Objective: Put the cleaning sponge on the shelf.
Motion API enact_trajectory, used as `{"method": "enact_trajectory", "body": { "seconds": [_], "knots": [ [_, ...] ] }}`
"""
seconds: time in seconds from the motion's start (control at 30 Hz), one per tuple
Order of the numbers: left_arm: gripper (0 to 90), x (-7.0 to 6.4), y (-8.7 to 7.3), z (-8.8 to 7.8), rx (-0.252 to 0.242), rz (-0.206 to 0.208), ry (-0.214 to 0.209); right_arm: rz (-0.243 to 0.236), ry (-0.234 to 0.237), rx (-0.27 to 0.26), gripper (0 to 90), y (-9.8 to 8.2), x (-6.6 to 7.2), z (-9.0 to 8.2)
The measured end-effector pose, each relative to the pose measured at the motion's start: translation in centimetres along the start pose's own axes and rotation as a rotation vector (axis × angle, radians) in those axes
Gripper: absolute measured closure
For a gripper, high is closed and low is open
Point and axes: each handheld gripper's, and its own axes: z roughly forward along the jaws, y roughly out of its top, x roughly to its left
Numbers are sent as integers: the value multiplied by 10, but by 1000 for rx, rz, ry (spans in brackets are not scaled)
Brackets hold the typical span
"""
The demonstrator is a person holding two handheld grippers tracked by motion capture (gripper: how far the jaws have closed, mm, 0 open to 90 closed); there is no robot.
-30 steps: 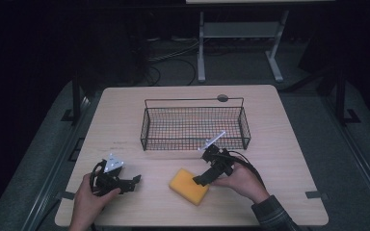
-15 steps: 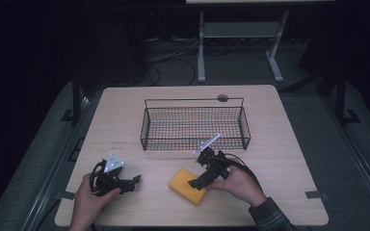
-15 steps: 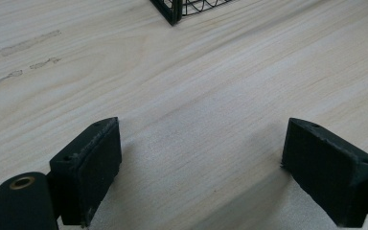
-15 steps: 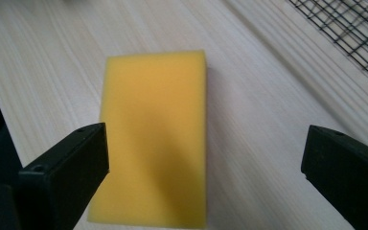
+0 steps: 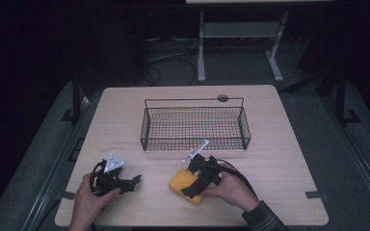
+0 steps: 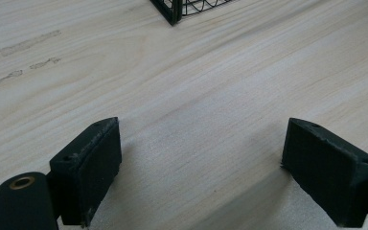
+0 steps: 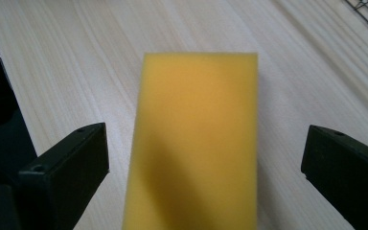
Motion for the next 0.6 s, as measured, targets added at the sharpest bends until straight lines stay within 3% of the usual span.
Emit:
{"method": "enact_trajectory", "body": {
  "seconds": [0.6],
  "knots": [
    [126,0,0,0,0,1,0,-31,-22,53,21,0,8,22]
  ]
}}
